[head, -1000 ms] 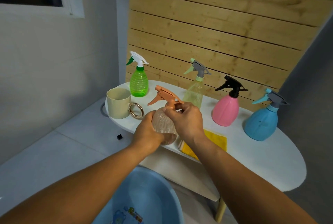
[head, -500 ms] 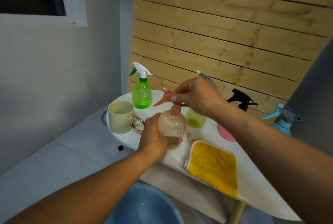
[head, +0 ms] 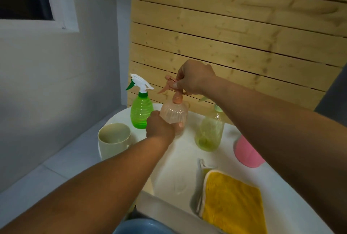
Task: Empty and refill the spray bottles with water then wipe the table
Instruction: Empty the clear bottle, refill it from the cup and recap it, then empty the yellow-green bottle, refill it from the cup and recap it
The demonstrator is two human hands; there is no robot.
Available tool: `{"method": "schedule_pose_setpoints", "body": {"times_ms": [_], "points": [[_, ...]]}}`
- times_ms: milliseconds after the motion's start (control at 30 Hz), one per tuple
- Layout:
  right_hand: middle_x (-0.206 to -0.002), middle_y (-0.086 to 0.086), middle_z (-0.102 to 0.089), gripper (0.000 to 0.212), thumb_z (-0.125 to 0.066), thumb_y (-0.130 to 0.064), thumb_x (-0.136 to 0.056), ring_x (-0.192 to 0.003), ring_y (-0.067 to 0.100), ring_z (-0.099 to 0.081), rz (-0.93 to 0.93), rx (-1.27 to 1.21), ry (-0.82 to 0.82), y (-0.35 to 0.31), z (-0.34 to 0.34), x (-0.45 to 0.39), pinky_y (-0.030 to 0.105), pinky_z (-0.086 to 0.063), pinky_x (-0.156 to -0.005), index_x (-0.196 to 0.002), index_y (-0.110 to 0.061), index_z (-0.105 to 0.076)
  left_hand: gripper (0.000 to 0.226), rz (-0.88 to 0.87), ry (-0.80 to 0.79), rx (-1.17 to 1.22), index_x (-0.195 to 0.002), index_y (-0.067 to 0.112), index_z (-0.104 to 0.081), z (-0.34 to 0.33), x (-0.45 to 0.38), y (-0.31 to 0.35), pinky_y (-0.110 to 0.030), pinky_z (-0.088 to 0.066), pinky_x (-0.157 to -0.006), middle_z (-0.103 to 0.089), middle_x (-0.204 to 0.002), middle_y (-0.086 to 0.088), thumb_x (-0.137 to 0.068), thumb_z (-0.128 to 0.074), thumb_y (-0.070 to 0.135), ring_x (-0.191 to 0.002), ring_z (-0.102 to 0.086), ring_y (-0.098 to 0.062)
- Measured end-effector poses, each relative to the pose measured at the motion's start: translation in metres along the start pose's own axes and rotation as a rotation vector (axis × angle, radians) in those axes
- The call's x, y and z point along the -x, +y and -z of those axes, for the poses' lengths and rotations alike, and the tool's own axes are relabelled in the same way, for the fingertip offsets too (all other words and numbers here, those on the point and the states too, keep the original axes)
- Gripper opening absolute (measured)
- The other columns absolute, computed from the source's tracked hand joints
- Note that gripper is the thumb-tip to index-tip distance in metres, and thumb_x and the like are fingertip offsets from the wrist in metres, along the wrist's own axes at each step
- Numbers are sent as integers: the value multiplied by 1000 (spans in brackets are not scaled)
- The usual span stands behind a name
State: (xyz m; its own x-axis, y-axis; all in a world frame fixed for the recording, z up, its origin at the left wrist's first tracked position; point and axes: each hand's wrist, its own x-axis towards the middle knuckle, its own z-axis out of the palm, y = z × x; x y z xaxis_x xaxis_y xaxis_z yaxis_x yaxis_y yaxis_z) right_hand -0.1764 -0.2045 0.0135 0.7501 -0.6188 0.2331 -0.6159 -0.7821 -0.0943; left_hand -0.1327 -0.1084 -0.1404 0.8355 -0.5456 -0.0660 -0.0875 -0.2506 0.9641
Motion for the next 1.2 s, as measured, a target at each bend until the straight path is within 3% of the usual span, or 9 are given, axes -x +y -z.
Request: {"method": "schedule_pose_setpoints", "body": {"times_ms": [200,467,867,1000,1067,1200], "points": [[-88,-3,-72,26,-77,-46,-85,-95,23,-65,-4,40,-53,9,-21,-15,39,-42,-91,-96,-23,-76,63,35,18,2,-132,7,-56,-21,-10,-14,-49,-53,-103,-66,-130,-15,-80,-90,19,-118,-64,-39],[-94,-1,-71,24,-76,-40,-88,-95,23,-63,62,92,-121,7,-28,-20,37,-42,-86,-101,-21,-77,56,10,16,-58,-128,6,-57,-24,-13,-29,-52,-51,-103,-63,-130,-17,-83,-87,21,-120,-61,-42],[-102,-2,-71,34,-78,-43,-85,-100,23,-63,69,137,-161,6,-24,-21,38,-42,-88,-108,-19,-74,68,4,10,-55,-133,3,-51,-25,-14,-27,-51,-50,-104,-59,-134,-18,-80,-90,23,-123,-58,-40],[-106,0,-71,47,-76,-54,-84,-106,27,-63,8,115,-185,21,2,-20,43,-45,-97,-108,-14,-74,93,14,-5,-58,-154,5,-37,-23,-11,-24,-45,-41,-115,-46,-153,-18,-80,-91,21,-140,-47,-38],[-95,3,-67,52,-74,-59,-83,-99,29,-62,-37,184,-240,38,22,-20,38,-48,-86,-98,-9,-72,107,-10,16,-56,-162,8,-25,-24,-5,-20,-43,-35,-118,-36,-160,-16,-79,-92,17,-147,-38,-35],[-92,0,-69,55,-80,-63,-74,-87,21,-67,-175,206,-458,68,39,-7,36,-54,-77,-94,-13,-69,99,-157,122,-95,-154,16,-33,-29,8,-9,-42,-37,-114,-36,-150,-12,-74,-92,11,-142,-36,-32]]}}
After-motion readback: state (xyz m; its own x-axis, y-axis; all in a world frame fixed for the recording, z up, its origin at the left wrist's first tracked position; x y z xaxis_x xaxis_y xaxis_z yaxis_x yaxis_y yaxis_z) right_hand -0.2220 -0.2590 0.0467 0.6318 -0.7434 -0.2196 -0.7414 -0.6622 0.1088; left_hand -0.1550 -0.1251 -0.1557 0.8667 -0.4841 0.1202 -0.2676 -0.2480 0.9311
